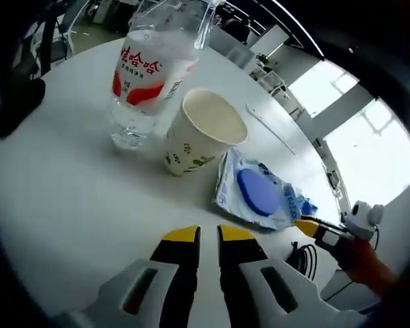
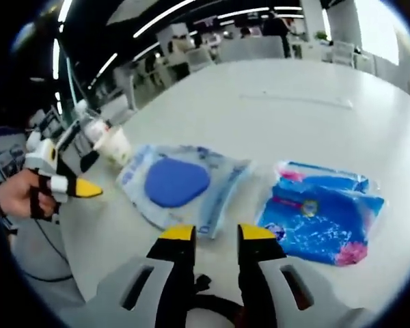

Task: Arrange the tabletop items into an orderly group along one side of the table until the central work area is clear of visible clutter.

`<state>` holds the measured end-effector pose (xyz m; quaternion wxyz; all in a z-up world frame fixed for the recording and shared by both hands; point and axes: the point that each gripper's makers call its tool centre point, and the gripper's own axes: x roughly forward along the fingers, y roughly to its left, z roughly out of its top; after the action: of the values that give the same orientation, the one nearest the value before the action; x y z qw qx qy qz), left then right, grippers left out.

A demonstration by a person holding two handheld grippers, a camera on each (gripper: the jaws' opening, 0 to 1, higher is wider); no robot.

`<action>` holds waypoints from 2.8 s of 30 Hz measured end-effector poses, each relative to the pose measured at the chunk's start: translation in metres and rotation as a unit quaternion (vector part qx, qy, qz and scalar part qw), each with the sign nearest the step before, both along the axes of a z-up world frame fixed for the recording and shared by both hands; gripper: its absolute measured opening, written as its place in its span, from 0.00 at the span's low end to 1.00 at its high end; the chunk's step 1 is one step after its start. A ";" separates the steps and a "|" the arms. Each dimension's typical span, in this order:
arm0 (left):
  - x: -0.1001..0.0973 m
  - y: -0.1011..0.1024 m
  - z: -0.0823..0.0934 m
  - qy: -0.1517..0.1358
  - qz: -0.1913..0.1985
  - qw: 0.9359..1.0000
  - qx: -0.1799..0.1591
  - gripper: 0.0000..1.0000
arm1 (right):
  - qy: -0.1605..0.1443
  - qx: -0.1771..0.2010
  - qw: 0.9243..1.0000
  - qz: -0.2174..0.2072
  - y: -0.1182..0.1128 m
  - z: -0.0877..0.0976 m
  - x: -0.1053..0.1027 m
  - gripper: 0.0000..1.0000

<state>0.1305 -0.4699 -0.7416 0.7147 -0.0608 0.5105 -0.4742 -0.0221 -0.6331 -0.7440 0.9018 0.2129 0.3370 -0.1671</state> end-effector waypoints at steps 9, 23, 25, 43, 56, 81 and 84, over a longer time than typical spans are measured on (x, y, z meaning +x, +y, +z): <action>-0.013 0.015 0.001 -0.047 -0.075 0.996 -0.002 0.10 | -0.009 -0.021 0.999 -0.042 -0.021 0.014 -0.046 0.19; -0.020 0.043 0.018 -0.128 -0.166 0.978 0.002 0.20 | -0.003 -0.013 0.983 -0.183 -0.075 0.010 -0.117 0.18; -0.020 0.048 0.023 -0.130 -0.166 0.978 -0.002 0.22 | -0.001 -0.010 0.982 -0.190 -0.080 0.008 -0.119 0.18; -0.027 0.099 0.044 -0.147 -0.131 0.980 0.011 0.26 | -0.003 0.018 0.973 -0.232 -0.106 -0.005 -0.102 0.12; -0.015 0.107 0.063 -0.154 -0.103 0.983 -0.007 0.31 | 0.009 0.019 0.975 -0.220 -0.094 -0.011 -0.112 0.02; -0.023 0.116 0.069 -0.133 -0.072 0.988 -0.022 0.30 | 0.006 0.017 0.980 -0.198 -0.090 -0.009 -0.113 0.06; -0.021 0.119 0.071 -0.136 -0.070 0.988 -0.023 0.30 | 0.011 0.018 0.981 -0.195 -0.086 -0.008 -0.114 0.12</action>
<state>0.1095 -0.3504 -0.6710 0.7414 0.0240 0.4003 -0.5381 -0.1360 -0.7191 -0.7524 0.8443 0.2889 0.3018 -0.3356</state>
